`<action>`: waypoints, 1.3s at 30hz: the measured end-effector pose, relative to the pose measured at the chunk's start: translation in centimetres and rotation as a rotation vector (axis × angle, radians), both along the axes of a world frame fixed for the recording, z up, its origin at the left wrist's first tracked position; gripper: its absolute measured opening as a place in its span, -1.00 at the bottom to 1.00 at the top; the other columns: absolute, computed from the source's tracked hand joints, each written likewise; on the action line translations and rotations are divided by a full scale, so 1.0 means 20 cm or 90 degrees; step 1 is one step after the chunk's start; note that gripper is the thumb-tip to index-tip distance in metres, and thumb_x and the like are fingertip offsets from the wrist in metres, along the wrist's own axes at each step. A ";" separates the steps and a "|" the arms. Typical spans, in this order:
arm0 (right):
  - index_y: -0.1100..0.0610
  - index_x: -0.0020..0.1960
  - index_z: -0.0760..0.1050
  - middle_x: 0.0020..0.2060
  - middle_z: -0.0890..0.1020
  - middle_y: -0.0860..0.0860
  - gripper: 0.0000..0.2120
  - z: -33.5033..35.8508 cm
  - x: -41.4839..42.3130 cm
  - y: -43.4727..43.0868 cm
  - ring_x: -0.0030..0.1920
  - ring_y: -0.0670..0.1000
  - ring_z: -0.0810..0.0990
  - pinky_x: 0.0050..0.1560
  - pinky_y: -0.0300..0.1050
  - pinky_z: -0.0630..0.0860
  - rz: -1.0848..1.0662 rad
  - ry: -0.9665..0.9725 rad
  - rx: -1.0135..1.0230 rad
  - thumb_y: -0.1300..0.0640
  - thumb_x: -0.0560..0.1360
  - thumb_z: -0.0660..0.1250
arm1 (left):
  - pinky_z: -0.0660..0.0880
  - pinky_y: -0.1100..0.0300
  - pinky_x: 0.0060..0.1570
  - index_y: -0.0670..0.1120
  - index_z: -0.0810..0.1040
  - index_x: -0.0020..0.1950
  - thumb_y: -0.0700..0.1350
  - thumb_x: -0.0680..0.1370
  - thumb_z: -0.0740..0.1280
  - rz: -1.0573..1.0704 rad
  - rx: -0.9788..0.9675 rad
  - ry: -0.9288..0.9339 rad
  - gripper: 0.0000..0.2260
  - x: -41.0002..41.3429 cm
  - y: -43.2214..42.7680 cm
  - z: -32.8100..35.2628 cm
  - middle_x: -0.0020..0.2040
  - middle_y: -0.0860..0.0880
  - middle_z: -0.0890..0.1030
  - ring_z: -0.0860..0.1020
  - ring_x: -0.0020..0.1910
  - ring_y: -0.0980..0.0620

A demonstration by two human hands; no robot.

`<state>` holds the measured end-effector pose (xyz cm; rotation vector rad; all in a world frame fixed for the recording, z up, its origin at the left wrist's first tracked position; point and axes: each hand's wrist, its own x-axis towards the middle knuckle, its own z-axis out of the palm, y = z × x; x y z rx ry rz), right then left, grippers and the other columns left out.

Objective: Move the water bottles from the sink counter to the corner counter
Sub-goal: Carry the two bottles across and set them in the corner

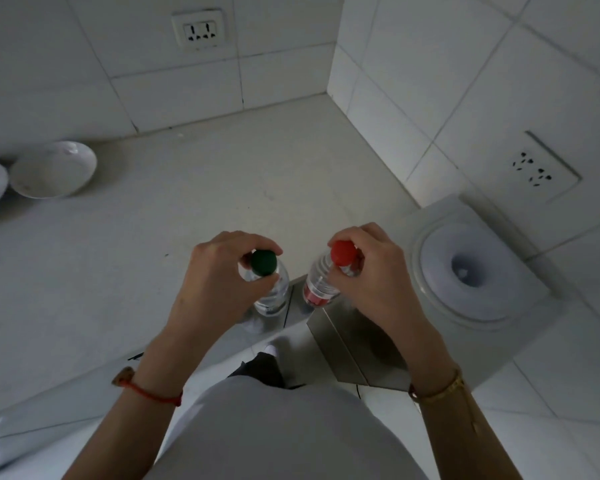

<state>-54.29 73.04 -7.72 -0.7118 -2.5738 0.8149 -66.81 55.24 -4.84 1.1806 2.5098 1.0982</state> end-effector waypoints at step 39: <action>0.07 0.09 0.49 0.02 0.54 0.04 -0.66 0.09 -1.35 1.18 -0.04 -0.02 0.50 -0.06 -0.29 0.37 -0.008 0.015 0.012 0.18 0.35 0.45 | 0.54 0.25 -0.05 -0.01 0.65 0.01 -0.14 0.32 0.53 0.015 0.023 0.049 -0.72 -1.29 1.24 -0.01 -0.07 0.07 0.68 0.59 -0.16 0.09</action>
